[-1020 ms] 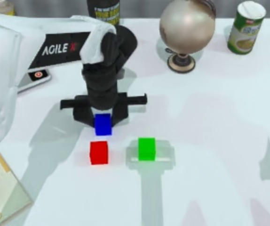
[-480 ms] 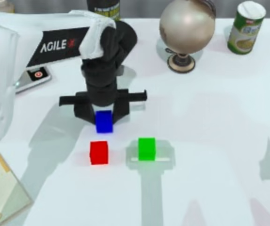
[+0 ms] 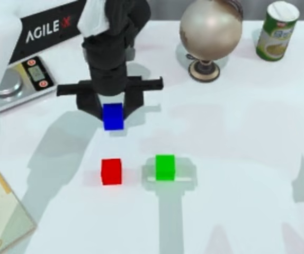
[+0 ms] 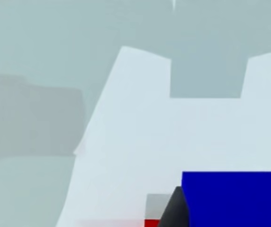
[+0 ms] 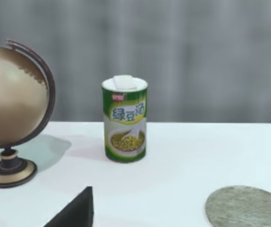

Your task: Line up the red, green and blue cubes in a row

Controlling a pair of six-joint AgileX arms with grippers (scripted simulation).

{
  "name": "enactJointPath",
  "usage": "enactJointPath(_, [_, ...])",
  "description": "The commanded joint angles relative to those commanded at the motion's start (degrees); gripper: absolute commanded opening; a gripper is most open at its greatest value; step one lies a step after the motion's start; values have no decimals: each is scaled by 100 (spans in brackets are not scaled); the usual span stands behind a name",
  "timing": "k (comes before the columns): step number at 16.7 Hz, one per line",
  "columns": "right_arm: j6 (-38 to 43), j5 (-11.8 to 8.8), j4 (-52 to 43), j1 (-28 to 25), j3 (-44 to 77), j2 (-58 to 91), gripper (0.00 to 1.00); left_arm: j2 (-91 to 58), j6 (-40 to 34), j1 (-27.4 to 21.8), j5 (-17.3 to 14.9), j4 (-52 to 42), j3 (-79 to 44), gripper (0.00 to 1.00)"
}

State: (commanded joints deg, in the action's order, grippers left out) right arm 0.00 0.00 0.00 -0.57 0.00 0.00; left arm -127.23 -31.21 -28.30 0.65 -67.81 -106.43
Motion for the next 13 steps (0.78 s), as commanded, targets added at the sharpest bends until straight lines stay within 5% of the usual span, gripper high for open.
enactJointPath(6, [0,0,0,0,0,0,100,-270,-220,-269,6,-222,-401,0])
enactJointPath(13, [0,0,0,0,0,0,100,-1413,-1252,-1514,15,-1364,-2729,0])
